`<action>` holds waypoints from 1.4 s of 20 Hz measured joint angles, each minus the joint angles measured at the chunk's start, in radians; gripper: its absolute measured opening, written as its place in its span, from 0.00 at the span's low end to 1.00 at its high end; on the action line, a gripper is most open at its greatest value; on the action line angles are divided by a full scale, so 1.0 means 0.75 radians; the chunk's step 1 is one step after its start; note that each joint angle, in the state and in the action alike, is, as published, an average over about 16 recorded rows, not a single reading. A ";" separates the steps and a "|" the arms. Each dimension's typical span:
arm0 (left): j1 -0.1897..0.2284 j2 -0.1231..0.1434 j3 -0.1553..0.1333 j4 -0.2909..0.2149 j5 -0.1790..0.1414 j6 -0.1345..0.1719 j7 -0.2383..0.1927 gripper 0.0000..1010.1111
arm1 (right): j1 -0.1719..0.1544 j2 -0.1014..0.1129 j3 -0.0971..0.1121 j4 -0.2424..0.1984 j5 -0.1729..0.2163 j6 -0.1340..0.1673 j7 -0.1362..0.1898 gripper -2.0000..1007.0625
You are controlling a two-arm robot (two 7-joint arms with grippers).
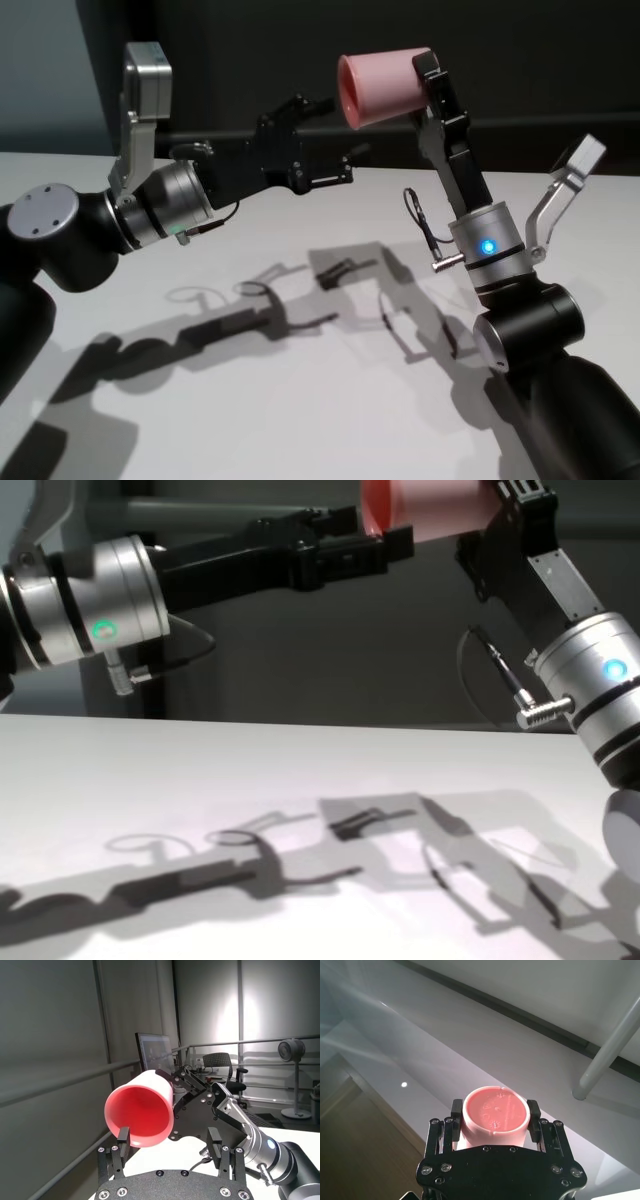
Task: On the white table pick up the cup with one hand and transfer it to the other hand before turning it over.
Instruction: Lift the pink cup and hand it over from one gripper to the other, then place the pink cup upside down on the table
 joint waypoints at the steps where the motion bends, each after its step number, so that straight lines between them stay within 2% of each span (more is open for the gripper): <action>1: 0.009 0.008 -0.003 -0.014 0.000 0.001 0.010 0.99 | 0.000 0.000 0.000 0.000 0.000 0.000 0.000 0.73; 6: 0.059 0.041 -0.024 -0.082 0.008 -0.002 0.076 0.99 | 0.000 0.000 0.000 0.000 0.000 0.000 0.000 0.73; 14: 0.161 0.083 -0.082 -0.200 0.041 -0.005 0.226 0.99 | 0.000 0.000 0.000 0.000 0.000 0.000 0.000 0.73; 21: 0.274 0.109 -0.154 -0.309 0.086 0.040 0.427 0.99 | 0.000 0.000 0.000 0.000 0.000 0.000 0.000 0.73; 28: 0.386 0.110 -0.225 -0.396 0.135 0.111 0.647 0.99 | 0.000 0.000 0.000 0.000 0.000 0.000 0.000 0.73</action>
